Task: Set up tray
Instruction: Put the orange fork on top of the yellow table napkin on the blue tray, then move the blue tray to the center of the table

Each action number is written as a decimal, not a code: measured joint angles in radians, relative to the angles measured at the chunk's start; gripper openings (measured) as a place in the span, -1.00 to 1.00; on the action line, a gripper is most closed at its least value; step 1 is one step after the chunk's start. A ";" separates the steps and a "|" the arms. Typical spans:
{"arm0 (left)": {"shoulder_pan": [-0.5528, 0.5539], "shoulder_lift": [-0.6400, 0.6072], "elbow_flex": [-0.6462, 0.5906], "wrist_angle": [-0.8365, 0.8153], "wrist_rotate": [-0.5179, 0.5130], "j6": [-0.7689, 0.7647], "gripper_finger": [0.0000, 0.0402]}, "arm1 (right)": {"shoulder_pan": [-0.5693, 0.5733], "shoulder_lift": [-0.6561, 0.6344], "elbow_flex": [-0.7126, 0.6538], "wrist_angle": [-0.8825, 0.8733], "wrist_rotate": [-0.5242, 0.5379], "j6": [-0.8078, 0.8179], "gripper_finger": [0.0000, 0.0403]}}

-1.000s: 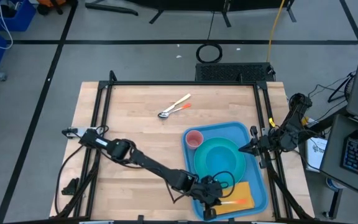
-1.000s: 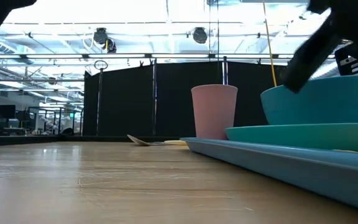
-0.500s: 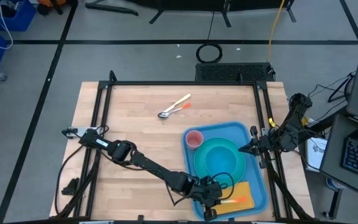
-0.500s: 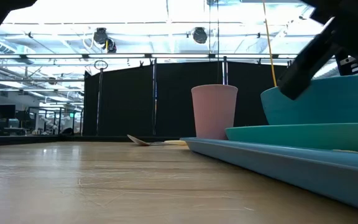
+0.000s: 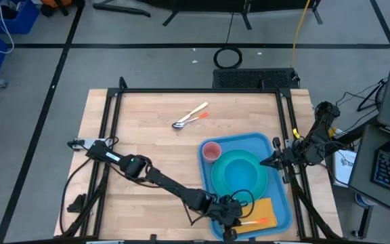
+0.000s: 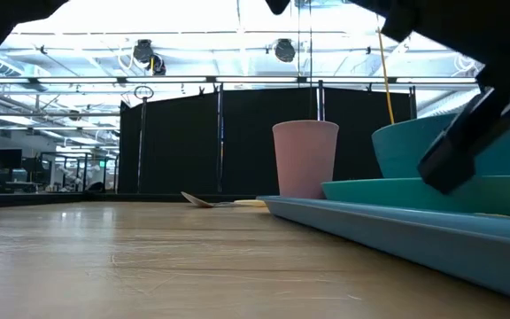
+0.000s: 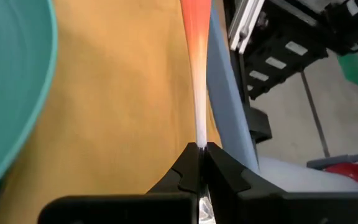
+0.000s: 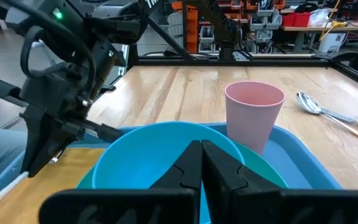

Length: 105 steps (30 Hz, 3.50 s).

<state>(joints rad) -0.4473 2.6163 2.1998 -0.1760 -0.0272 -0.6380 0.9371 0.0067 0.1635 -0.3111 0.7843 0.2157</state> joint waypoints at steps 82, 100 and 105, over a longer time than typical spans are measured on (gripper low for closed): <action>-0.015 -0.134 -0.002 -0.141 -0.122 0.264 -0.68 | -0.002 0.028 -0.004 0.300 0.079 0.199 -1.00; -0.103 -0.165 -0.001 -0.379 -0.337 0.252 -0.92 | -0.015 0.194 0.069 -0.117 -0.005 1.062 -1.00; -0.117 -0.165 -0.001 -0.386 -0.341 0.271 -0.85 | -0.022 0.247 0.161 -0.179 -0.027 1.152 -1.00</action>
<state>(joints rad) -0.5640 2.4512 2.1990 -0.5617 -0.3681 -0.3670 0.9153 0.2535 0.3248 -0.4898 0.7575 1.3681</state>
